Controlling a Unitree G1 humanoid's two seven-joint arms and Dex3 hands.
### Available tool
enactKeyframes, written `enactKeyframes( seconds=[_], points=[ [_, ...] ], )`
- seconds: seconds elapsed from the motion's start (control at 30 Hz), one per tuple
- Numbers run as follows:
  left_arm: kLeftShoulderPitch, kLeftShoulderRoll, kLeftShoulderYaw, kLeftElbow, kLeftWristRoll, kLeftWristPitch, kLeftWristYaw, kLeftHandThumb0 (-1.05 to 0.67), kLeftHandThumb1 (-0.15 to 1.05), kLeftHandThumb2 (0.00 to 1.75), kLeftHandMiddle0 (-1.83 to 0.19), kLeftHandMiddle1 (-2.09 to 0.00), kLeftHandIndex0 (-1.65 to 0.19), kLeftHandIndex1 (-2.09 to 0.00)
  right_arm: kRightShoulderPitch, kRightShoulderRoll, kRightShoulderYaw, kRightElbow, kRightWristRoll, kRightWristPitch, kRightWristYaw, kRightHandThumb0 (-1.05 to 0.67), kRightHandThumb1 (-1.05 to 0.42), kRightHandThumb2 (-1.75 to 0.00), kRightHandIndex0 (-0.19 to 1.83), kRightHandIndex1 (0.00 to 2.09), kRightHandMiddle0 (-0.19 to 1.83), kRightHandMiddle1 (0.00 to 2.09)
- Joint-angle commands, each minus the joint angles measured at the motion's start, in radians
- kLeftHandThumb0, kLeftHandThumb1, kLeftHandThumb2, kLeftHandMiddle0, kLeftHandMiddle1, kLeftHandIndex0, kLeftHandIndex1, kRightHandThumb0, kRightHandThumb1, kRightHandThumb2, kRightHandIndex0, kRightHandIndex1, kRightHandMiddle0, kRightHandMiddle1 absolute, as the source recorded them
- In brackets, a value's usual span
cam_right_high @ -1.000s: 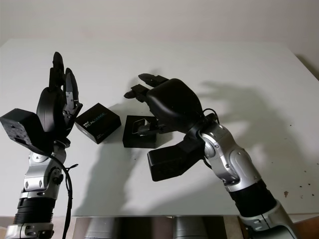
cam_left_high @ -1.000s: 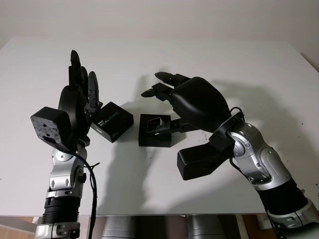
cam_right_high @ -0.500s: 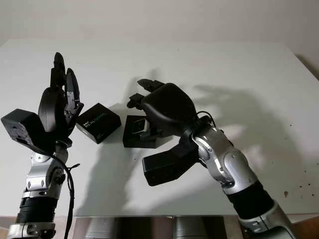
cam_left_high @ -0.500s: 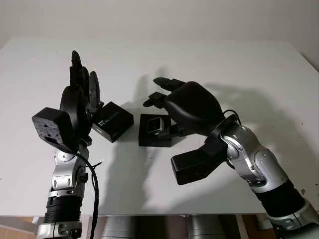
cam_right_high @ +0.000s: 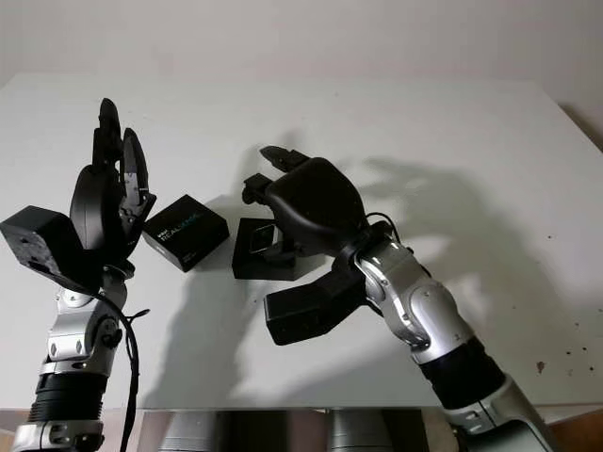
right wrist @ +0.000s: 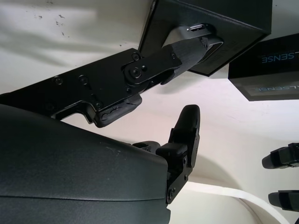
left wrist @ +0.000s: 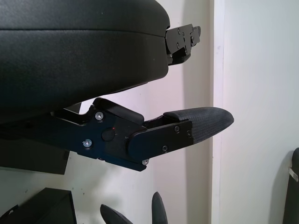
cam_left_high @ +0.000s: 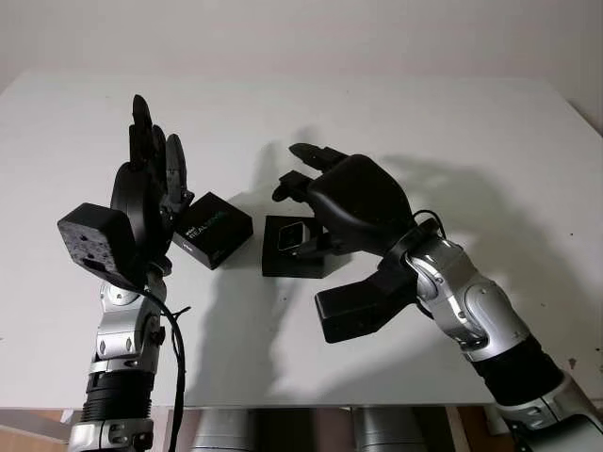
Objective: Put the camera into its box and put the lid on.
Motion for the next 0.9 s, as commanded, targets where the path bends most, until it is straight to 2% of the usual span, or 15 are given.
enactKeyframes(
  seconds=[0.0, 0.2, 0.4, 0.87],
  points=[
    [-0.018, 0.008, -0.002, -0.009, 0.005, -0.009, 0.001, -0.71, 1.05, 0.65, 0.19, 0.00, 0.19, 0.00, -0.014, 0.006, 0.007, 0.008, -0.004, 0.008, -0.016, -0.62, -0.93, -0.06, 0.35, 0.06, 0.39, 0.91],
    [-0.019, 0.006, 0.001, -0.008, 0.004, -0.008, 0.003, -0.71, 1.05, 0.64, 0.19, 0.00, 0.19, 0.00, -0.019, 0.007, 0.017, 0.024, -0.004, 0.015, -0.036, -0.59, -0.95, -0.06, 0.36, 0.06, 0.33, 1.09],
    [-0.020, 0.006, 0.000, -0.011, 0.005, -0.008, 0.004, -0.70, 1.05, 0.64, 0.19, 0.00, 0.19, 0.00, -0.018, 0.004, 0.024, 0.023, -0.004, 0.015, -0.034, -0.58, -0.94, -0.05, 0.37, 0.06, 0.32, 1.18],
    [-0.016, 0.005, -0.001, -0.024, 0.007, 0.003, 0.009, -0.69, 1.05, 0.62, 0.19, 0.00, 0.19, 0.00, -0.006, -0.010, 0.035, -0.001, -0.024, 0.027, -0.004, -0.54, -0.93, -0.05, 0.37, 0.06, 0.30, 1.16]
  ],
)
